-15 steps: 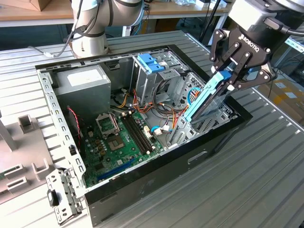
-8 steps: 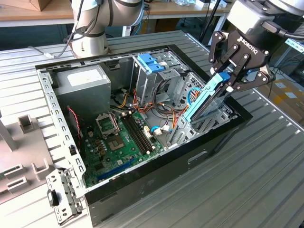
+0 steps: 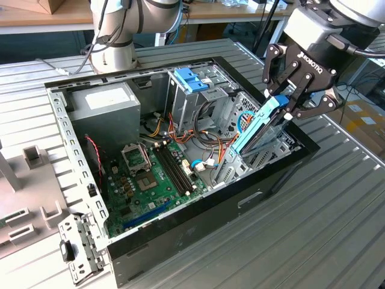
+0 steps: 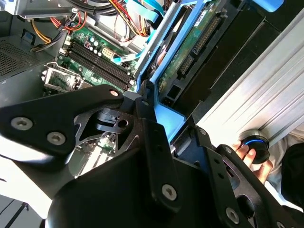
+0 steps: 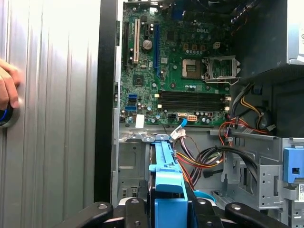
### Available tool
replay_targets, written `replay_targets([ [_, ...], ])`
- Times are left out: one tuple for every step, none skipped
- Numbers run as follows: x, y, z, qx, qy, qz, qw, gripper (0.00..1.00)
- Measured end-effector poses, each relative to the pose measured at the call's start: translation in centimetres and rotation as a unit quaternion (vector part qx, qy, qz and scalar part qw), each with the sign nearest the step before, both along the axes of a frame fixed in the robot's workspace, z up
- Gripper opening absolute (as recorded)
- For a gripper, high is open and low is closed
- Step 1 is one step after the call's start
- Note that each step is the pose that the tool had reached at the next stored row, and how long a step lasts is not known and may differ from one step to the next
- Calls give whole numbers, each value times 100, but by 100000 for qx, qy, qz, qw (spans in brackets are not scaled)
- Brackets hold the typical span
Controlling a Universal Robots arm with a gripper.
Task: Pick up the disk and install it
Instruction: 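Insert the disk into the insertion slot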
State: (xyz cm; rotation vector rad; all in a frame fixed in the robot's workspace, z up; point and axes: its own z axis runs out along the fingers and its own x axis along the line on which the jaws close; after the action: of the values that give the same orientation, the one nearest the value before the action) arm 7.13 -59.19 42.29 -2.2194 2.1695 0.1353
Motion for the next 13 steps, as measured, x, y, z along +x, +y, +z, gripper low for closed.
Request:
replay_targets([
  [0,0,-6,-1,1,1,100000,37],
  [0,0,-17,1,2,0,100000,37],
  [0,0,-31,4,2,0,100000,37],
  [0,0,-44,-2,3,1,100000,37],
  [0,0,-56,0,2,1,100000,37],
  [0,0,-62,-4,1,0,100000,37],
  [0,0,-68,-3,2,-1,100000,37],
  [0,0,-76,0,1,1,100000,37],
  [0,0,-81,-1,2,3,100000,37],
  [0,0,-85,1,0,2,100000,37],
  [0,0,-85,1,1,0,100000,37],
  [0,0,-85,-4,1,-1,100000,37],
  [0,0,-85,-8,2,3,100000,37],
])
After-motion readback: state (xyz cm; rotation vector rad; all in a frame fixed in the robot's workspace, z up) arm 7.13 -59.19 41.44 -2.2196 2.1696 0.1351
